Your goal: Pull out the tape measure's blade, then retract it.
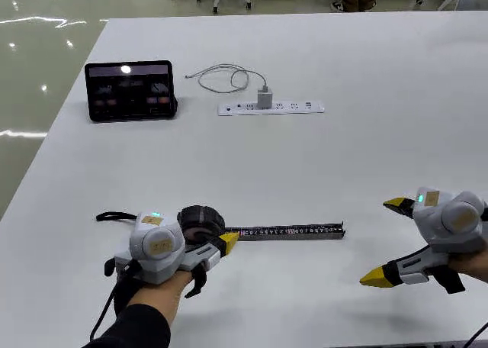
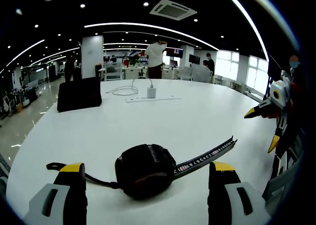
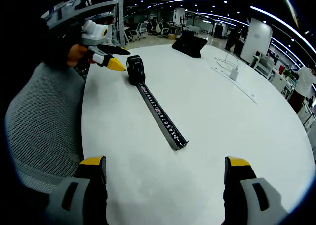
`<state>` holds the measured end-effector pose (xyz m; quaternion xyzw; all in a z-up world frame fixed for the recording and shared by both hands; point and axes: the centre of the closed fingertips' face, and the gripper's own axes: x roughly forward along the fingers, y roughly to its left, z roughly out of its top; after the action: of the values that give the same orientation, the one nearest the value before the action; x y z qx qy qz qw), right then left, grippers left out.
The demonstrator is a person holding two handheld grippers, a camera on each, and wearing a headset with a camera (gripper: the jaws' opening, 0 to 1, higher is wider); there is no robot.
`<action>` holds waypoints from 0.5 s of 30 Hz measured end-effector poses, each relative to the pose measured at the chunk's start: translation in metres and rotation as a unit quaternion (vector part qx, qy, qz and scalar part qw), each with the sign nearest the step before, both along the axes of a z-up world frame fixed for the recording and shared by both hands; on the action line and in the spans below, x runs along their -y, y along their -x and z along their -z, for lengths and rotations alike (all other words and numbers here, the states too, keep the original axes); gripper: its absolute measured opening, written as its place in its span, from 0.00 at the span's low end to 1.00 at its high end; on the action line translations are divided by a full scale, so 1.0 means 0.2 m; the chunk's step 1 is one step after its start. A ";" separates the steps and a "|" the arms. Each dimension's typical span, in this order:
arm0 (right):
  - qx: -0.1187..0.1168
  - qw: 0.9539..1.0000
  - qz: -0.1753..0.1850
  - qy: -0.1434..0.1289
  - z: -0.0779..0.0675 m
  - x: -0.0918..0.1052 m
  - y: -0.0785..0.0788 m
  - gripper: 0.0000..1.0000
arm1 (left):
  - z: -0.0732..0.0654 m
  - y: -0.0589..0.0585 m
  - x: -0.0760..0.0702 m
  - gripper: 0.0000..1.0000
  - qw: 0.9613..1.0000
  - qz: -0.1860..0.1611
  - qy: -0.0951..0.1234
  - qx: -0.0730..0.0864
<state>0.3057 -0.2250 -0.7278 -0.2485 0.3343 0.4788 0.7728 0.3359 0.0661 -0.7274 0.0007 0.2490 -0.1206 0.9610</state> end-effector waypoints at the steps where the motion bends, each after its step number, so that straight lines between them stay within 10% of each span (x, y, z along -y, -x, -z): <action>1: -0.001 1.000 -0.003 0.002 0.00 -0.01 -0.01 0.95 | 0.01 0.00 0.00 1.00 1.000 0.000 0.001 -0.001; 15: -0.021 0.996 -0.077 0.051 0.09 -0.08 -0.13 0.83 | 0.05 0.00 0.05 1.00 1.000 0.008 0.007 -0.001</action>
<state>0.3314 -0.2089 -0.7451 -0.3023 0.3547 0.5240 0.7129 0.3351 0.0553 -0.7375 -0.0039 0.2488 -0.1297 0.9598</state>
